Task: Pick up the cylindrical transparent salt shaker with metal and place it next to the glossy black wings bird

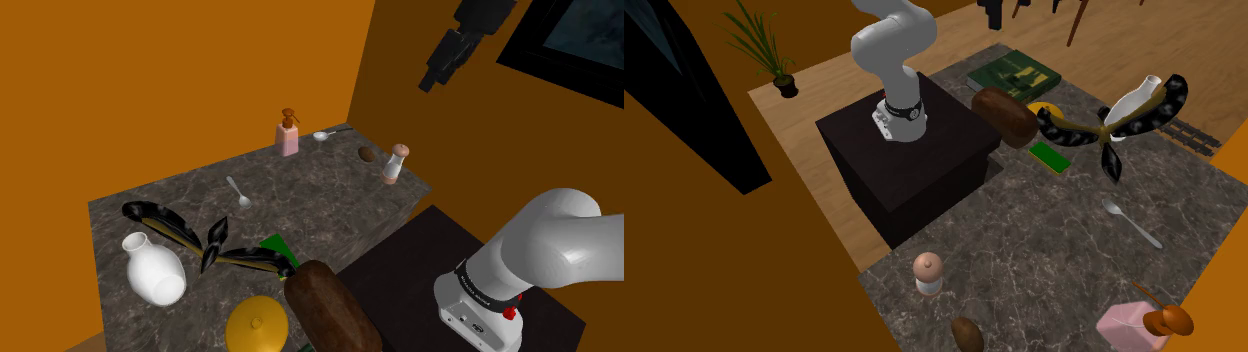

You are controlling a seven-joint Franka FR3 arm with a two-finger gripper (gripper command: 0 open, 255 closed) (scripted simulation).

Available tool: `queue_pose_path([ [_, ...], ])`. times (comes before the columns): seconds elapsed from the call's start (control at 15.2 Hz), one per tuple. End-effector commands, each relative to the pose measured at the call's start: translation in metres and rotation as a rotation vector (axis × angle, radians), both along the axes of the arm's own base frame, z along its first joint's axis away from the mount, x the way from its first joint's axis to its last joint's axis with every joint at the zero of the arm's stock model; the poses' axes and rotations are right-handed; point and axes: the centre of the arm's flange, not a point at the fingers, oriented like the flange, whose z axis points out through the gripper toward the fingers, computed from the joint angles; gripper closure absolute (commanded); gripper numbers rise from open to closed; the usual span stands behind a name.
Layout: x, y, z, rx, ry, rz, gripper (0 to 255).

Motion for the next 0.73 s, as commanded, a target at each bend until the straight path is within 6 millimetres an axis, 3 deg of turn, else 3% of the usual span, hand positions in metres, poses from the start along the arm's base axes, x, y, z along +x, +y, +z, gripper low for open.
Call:
queue_pose_path([
  [0.0,0.000,0.000,0.000,0.000,0.000,0.000,0],
  [0.66,0.057,-0.073,-0.092,-0.020,0.022,-0.060,0],
])
